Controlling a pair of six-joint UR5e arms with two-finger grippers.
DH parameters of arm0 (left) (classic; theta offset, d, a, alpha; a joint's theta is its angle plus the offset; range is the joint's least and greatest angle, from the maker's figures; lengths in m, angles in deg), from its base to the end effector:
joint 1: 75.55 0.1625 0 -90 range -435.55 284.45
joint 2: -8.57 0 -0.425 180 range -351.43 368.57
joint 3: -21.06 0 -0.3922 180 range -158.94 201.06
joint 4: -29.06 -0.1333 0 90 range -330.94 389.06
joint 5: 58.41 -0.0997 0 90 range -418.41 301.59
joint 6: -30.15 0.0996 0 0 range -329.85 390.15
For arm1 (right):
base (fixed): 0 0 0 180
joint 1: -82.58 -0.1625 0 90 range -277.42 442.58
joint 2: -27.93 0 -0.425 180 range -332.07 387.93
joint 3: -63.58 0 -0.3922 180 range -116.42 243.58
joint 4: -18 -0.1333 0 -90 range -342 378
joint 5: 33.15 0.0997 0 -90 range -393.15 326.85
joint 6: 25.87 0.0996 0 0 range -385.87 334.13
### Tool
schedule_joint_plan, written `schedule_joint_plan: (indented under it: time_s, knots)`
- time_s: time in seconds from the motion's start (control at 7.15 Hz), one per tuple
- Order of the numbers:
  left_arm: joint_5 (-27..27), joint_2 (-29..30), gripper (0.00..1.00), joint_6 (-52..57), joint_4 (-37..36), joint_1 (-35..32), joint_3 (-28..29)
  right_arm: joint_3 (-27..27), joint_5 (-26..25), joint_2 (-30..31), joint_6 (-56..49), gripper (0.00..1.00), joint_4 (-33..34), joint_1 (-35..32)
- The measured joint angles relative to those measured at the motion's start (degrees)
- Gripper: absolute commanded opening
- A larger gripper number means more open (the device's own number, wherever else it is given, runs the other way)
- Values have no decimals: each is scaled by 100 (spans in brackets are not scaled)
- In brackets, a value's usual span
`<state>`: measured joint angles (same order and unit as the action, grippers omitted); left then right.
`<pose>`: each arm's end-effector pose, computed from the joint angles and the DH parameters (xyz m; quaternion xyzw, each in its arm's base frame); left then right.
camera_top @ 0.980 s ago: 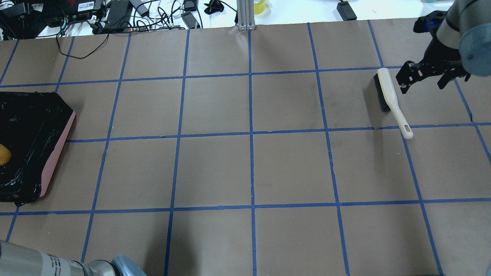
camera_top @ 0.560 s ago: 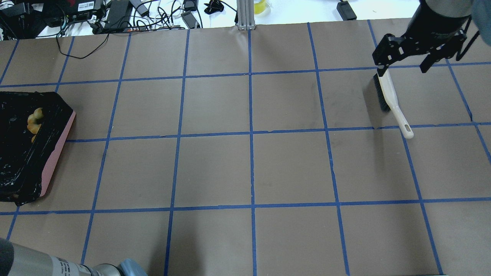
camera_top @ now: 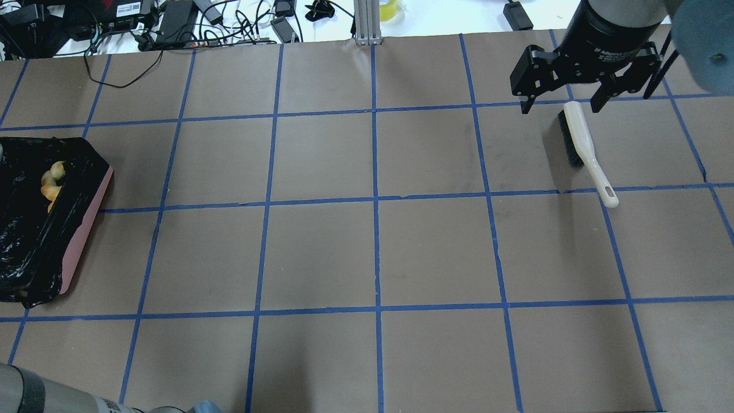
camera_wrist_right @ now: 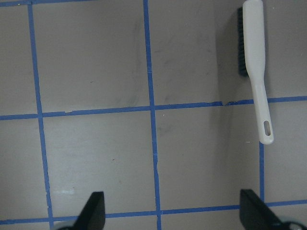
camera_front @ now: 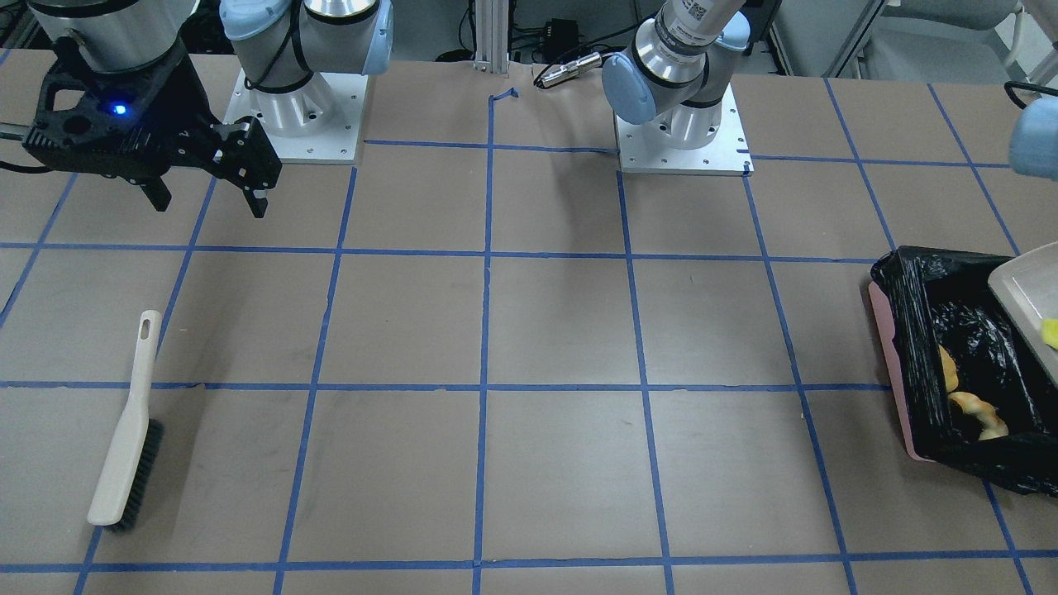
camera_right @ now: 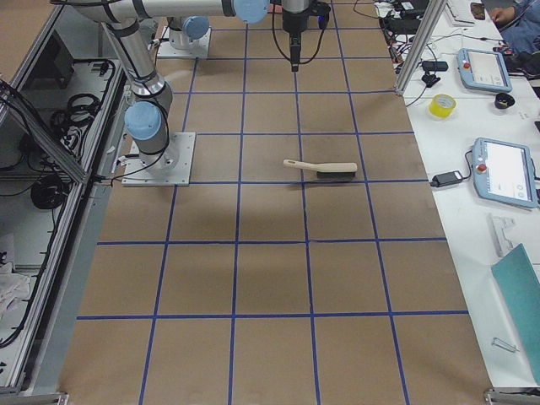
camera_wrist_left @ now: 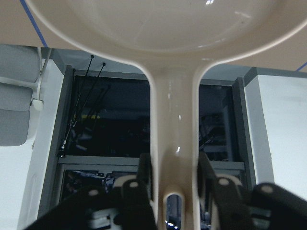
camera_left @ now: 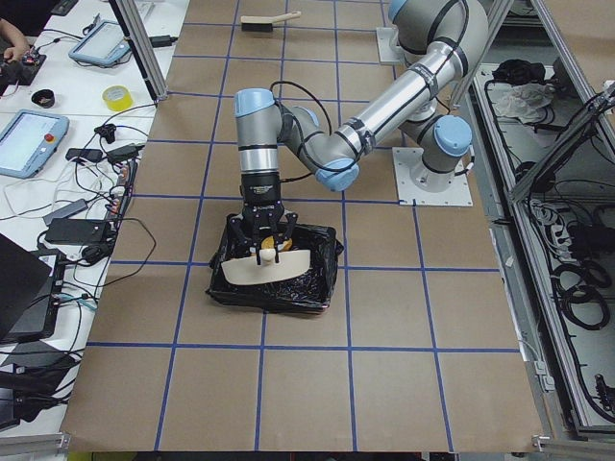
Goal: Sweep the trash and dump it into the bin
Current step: 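Release the brush on the table and raise the right gripper, then tip the dustpan over the trash bag with the left gripper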
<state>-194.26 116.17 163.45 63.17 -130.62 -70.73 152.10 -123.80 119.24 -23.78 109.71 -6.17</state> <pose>0.3042 -0.5436 0.4409 0.5823 0.6640 0.3384 0.3248 0.1215 -0.4920 0.5150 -0.0293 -0.9988 0.0393 0.0054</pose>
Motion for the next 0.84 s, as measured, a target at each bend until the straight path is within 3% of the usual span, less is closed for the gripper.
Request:
schedule_joint_plan:
  time_s: [0.56, 0.84]
  knots:
    - [-28, 32, 0, 848, -550, -213, -343, 29, 58, 120, -8, 100, 62, -28]
    - [7, 63, 0, 1465, -1270, -214, -348, 31, 64, 137, -16, 100, 74, -28]
